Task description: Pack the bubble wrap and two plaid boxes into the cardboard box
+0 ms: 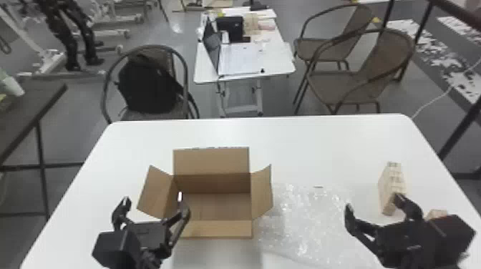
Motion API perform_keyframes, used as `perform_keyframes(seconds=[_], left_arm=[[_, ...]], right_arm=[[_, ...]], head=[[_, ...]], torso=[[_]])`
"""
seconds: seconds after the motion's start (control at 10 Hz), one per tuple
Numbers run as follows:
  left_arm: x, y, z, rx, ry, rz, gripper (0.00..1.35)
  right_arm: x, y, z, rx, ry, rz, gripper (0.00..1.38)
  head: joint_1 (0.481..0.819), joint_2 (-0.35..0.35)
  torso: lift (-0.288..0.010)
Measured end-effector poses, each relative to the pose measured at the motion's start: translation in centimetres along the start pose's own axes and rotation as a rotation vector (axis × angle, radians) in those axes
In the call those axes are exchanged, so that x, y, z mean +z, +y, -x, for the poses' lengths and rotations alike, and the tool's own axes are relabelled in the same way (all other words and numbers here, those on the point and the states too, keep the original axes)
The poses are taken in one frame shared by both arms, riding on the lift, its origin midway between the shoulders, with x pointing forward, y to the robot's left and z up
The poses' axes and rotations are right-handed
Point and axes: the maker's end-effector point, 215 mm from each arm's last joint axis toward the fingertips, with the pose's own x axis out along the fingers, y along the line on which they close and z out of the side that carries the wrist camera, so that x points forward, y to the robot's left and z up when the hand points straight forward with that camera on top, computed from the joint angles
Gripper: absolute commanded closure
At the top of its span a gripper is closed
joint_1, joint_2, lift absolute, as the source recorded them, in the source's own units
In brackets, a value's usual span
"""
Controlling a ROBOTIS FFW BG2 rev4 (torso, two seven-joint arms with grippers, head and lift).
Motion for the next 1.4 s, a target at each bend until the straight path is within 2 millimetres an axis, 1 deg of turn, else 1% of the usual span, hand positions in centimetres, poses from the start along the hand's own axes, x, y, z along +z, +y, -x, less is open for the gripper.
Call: perform_keyframes(seconds=[1.0,1.1,1.2,1.3,1.4], left_arm=[[-0.8,0.1,-0.1,-0.005,0.026,0.011,0.12],[-1.0,0.5,-0.4,0.007,0.036,0.015,0.12],[-1.2,1.6,-1.0,0.028,0.046,0.024,0.12],[-1.3,3.0,-1.9,0.046,0.051,0.042,0.12],[-1.2,4.9,-2.6,0.085,0.048,0.063,0.12]], right_arm=[[0.1,0.0,0.1,-0.001,-0.007,-0.002,0.16],[0.1,0.0,0.1,-0.001,-0.006,-0.004,0.16],[0.0,0.0,0.1,-0.001,-0.005,-0.006,0.16],[0.0,0.0,0.1,-0.001,-0.005,-0.009,0.16],[-0.1,0.0,0.0,0.000,-0.004,-0.013,0.16]], head=[[0.695,0.116],[0.695,0.118],[0.695,0.130],[0.695,0.147],[0.695,0.175]], torso=[[-0.038],[-0.038],[-0.038],[-0.038],[-0.038]])
